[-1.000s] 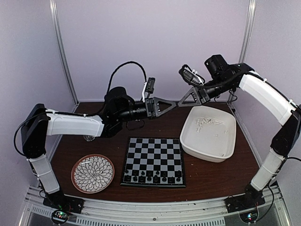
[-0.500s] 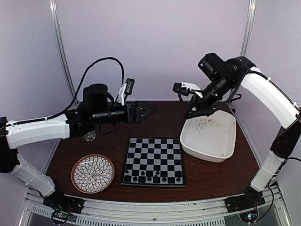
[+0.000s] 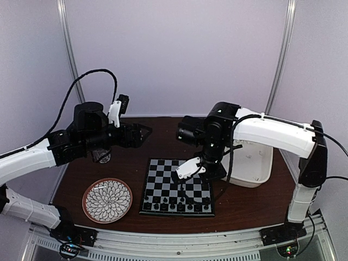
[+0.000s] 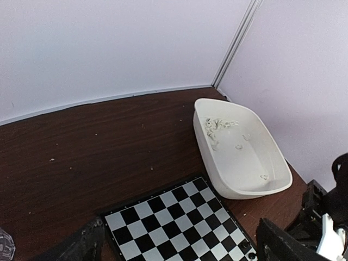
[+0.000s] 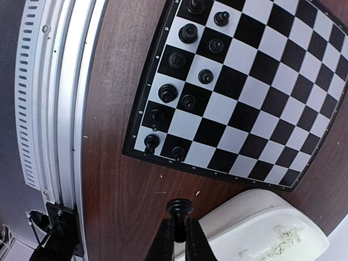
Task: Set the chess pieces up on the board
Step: Place the pawn at b7.
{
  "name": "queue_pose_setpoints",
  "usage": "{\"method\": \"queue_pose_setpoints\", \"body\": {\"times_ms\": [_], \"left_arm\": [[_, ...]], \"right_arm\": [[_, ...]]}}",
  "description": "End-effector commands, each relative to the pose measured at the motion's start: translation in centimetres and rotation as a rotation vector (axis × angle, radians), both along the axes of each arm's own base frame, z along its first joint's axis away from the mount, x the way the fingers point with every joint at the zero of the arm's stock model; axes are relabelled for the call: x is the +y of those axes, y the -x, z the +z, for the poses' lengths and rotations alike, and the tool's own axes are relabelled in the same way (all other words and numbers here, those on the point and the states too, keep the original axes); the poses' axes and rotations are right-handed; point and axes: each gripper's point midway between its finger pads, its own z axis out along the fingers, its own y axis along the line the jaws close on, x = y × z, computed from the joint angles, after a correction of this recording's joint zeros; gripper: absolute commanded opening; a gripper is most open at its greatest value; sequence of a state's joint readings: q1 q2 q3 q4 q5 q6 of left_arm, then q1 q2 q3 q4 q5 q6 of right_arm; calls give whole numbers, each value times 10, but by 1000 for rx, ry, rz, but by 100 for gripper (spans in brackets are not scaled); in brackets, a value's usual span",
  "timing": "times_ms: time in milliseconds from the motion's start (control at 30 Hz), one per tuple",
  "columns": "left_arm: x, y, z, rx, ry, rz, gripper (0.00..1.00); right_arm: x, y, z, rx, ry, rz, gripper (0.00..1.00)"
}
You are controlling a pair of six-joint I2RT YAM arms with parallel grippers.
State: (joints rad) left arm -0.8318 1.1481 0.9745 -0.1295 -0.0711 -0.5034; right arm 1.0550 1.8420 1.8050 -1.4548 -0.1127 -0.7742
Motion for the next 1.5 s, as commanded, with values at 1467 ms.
{"method": "queue_pose_setpoints", "body": {"times_ms": [1467], "left_arm": [[21,-1,-19,25,-30,83,98]], "right_arm": [[14,-1,-121,120,206,-172,8]]}}
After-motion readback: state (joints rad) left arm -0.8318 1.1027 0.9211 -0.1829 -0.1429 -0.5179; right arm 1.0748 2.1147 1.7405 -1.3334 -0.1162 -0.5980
